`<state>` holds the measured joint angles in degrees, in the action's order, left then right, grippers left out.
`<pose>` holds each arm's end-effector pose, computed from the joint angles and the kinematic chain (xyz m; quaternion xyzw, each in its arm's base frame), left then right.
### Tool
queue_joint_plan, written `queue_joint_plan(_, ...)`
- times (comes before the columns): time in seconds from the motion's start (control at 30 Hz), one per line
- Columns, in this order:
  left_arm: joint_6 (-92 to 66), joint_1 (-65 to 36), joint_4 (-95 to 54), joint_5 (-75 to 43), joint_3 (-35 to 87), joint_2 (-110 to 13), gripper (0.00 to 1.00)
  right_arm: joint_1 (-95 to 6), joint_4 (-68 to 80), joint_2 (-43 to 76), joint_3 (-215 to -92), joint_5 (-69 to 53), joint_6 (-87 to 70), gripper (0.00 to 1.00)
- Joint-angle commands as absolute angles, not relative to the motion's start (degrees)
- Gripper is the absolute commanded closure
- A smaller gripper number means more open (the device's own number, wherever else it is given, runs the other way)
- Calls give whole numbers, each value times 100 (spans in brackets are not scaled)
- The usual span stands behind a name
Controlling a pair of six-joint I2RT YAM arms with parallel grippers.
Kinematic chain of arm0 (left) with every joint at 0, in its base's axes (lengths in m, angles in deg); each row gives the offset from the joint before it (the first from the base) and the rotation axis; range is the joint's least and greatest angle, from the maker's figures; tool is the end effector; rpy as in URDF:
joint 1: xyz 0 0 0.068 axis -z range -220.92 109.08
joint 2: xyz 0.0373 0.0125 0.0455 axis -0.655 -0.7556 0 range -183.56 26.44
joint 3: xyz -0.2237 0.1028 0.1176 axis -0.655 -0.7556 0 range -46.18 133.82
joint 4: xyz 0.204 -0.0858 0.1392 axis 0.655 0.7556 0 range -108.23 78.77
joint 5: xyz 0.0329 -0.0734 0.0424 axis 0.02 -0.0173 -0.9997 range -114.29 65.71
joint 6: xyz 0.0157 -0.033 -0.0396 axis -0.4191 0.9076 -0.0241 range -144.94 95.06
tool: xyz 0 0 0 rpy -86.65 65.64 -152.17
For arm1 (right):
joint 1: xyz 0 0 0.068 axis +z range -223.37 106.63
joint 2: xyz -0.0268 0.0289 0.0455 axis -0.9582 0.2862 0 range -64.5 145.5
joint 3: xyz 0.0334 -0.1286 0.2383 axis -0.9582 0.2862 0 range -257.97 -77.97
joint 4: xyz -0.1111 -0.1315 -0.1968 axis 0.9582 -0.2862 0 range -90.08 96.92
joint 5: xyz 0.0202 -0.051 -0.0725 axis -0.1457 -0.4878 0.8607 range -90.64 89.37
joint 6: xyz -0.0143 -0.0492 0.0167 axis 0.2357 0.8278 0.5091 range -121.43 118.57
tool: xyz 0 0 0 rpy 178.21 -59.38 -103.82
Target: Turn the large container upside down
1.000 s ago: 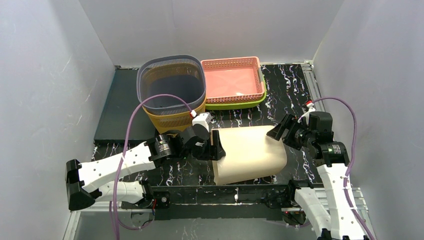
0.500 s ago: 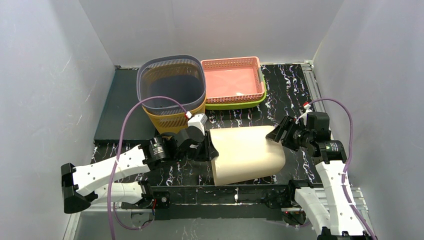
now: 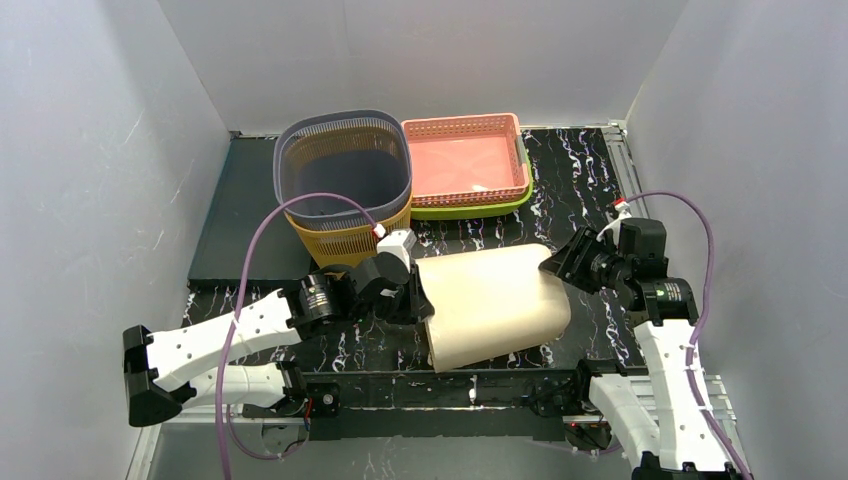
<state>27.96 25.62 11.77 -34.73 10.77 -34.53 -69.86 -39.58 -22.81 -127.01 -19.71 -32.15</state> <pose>0.0977 -0.2093 0.3260 0.0620 0.8782 -0.3632 0.3050 0.1407 0.0203 0.3119 0.1404 0.8824 0.2677 0.3606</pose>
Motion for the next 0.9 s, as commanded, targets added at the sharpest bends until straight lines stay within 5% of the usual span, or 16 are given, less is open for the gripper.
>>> queue_joint_plan(0.0, 2625, 2605, 570, -3173, 948, -3670, 87, -6896, -3669, -2366, -13255, -3201, -3722, 46)
queue_joint_plan(0.87, 2829, 2610, -607, -3502, 371, -3698, 83, -6897, -3494, -2331, -13914, -3897, -3914, 44)
